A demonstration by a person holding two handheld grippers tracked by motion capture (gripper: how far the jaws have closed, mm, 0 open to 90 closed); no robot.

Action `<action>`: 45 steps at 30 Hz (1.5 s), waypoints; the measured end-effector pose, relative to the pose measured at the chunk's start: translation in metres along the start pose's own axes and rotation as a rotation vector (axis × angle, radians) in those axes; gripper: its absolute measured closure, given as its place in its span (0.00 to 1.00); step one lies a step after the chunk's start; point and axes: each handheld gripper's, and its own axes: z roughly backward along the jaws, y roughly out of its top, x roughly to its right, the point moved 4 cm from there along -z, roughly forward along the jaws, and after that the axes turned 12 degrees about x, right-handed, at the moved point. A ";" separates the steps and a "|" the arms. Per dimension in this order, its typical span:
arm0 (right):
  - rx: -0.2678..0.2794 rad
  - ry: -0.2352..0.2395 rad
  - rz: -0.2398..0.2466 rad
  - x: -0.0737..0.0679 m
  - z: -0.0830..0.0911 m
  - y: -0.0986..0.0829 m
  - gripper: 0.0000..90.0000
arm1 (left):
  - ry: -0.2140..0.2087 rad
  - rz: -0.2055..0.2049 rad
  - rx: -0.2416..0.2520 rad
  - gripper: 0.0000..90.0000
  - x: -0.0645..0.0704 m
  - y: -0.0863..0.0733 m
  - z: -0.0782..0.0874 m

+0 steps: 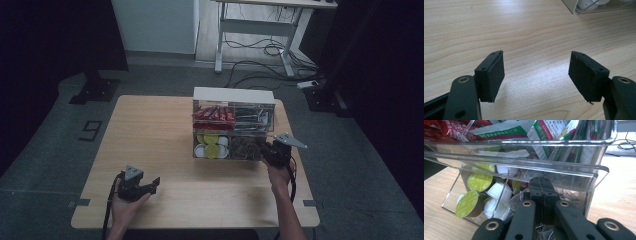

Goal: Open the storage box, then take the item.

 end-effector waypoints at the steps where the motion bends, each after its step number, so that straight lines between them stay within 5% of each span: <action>1: 0.001 0.000 -0.001 0.000 0.000 0.000 0.98 | 0.001 -0.001 -0.001 0.32 0.000 0.000 0.000; 12: 0.004 0.001 0.004 0.002 0.000 0.000 0.98 | -0.008 -0.015 0.013 0.32 0.009 0.006 0.000; 26: -0.018 0.000 0.028 -0.001 -0.005 -0.002 0.98 | -0.053 -0.077 0.023 0.33 0.041 0.028 -0.017; 45: -0.026 -0.006 0.041 -0.002 -0.005 -0.001 0.98 | -0.084 -0.111 0.037 0.33 0.063 0.042 -0.034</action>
